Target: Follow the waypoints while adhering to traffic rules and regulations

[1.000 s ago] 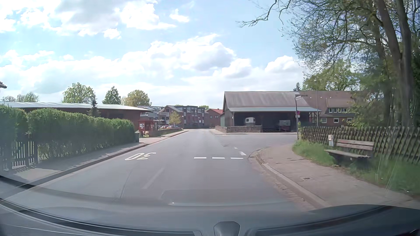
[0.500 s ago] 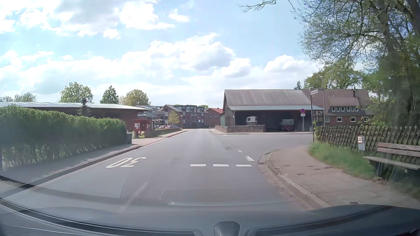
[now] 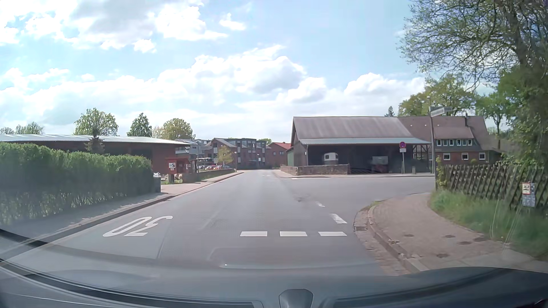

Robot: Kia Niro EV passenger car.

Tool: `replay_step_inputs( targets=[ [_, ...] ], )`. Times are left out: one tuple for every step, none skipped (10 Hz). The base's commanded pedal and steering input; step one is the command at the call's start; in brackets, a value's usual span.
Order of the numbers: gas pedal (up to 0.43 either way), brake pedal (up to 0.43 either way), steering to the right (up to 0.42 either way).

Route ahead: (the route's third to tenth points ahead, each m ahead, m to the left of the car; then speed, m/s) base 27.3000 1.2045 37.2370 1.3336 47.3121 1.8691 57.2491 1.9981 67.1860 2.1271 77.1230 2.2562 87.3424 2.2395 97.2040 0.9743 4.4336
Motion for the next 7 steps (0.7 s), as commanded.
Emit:
replay_step_inputs(
  targets=[
    [0.169, 0.0, -0.002],
    [0.197, 0.0, -0.003],
    [0.197, 0.0, -0.003],
    [0.197, 0.0, -0.004],
    [0.197, 0.0, -0.007],
    [0.197, 0.0, -0.011],
    [0.197, 0.0, -0.012]
  ],
)
